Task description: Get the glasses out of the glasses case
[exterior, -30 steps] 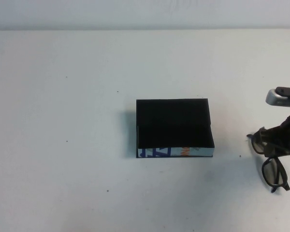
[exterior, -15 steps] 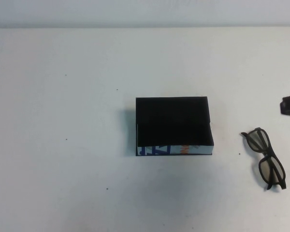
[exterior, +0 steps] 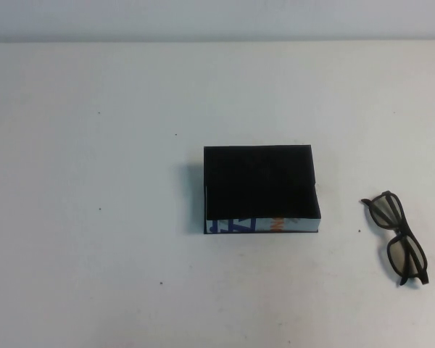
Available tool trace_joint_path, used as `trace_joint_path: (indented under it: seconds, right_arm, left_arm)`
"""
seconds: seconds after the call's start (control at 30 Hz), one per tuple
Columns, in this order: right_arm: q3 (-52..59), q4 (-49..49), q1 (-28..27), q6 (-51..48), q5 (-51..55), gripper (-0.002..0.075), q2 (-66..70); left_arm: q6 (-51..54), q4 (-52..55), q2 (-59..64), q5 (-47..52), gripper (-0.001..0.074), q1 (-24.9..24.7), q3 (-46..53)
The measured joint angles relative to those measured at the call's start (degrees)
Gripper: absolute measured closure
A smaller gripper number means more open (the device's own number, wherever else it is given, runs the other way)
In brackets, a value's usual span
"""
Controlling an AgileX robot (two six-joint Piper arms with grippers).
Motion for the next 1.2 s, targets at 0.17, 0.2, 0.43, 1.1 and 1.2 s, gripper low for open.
trace_joint_path:
  seconds: [0.17,0.2,0.43,1.1,1.2]
  right_arm:
    - [9.1,-0.3,0.0,-0.2,-10.8,0.0740,-11.5]
    - [11.4,-0.7,0.0,-0.2,-12.7,0.0741,-13.7]
    - [27.1,-2.7,0.0,-0.1,-27.9,0.0742,-26.3]
    - [53.0,-8.0,0.0,11.7,-27.1,0.0742,-46.4]
    - [53.0,-8.1,0.0,11.8,-26.6,0.0742,-46.4]
  left_arm:
    - [0.0,0.0,0.0,0.0,0.0739,0.0,0.0]
    - [0.0,0.0,0.0,0.0,0.0739,0.0,0.0]
    - [0.0,0.0,0.0,0.0,0.0739,0.0,0.0]
    - [0.0,0.0,0.0,0.0,0.0739,0.0,0.0]
    - [0.0,0.0,0.0,0.0,0.0739,0.0,0.0]
